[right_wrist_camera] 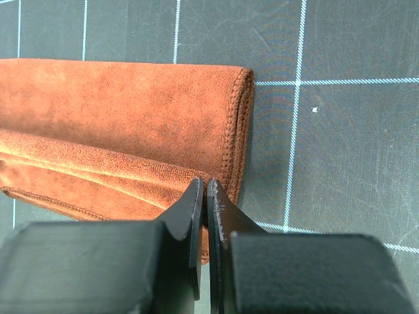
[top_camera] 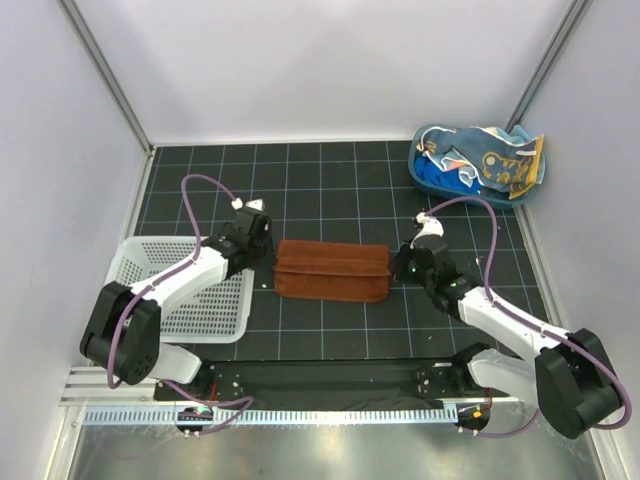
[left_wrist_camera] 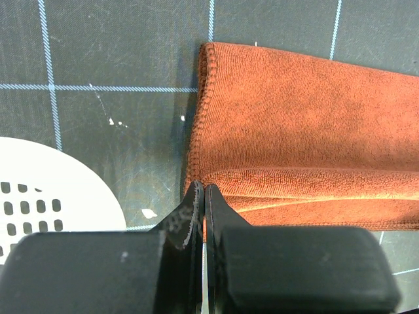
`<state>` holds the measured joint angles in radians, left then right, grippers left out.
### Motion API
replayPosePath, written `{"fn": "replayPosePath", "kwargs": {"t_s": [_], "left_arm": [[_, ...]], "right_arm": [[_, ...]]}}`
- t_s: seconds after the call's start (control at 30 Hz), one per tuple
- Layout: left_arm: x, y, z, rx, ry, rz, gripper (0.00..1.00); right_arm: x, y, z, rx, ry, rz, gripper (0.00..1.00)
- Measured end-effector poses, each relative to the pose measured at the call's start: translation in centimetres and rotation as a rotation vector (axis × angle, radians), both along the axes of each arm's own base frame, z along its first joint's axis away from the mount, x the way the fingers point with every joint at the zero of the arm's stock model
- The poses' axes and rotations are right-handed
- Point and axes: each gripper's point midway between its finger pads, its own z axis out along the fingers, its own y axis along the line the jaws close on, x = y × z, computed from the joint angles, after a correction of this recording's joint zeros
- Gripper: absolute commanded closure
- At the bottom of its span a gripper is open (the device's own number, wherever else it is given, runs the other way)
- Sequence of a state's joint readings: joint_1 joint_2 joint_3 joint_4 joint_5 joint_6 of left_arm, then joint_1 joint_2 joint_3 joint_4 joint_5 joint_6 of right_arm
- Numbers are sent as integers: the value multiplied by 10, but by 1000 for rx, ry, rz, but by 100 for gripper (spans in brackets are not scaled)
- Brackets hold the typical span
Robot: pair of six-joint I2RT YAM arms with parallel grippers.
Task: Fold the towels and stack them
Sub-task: Fold the towel
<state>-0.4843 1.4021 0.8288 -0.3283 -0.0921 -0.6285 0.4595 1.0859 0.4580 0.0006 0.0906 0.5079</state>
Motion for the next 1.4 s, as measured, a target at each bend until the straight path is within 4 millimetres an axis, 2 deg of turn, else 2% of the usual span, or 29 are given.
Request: {"fn": "replayPosePath", "kwargs": {"t_s": [0.3, 0.5, 0.7, 0.73, 0.83, 1.03, 1.23, 1.4], "left_arm": [[-1, 0, -2, 3, 8, 2, 100], [-4, -4, -6, 1, 23, 1, 97], [-5, -6, -8, 3, 26, -5, 86], [-5, -6, -8, 3, 26, -5, 82], [-8, -5, -10, 9, 37, -6, 79], [-16, -2, -8, 21, 58, -11, 73], [-15, -5, 19, 0, 20, -19, 72], [-2, -23, 45, -28, -28, -45, 73]], "right_arm": [[-4, 0, -3, 26, 16, -19, 97], [-12, -1, -24, 35, 73, -43, 87], [-13, -3, -25, 38, 78, -59, 70], [-13, -4, -25, 36, 78, -62, 65], [-14, -5, -22, 36, 72, -64, 59], [-19, -8, -12, 35, 66, -68, 59], [-7, -4, 17, 47, 33, -72, 59], [7, 8, 37, 53, 15, -68, 59]]}}
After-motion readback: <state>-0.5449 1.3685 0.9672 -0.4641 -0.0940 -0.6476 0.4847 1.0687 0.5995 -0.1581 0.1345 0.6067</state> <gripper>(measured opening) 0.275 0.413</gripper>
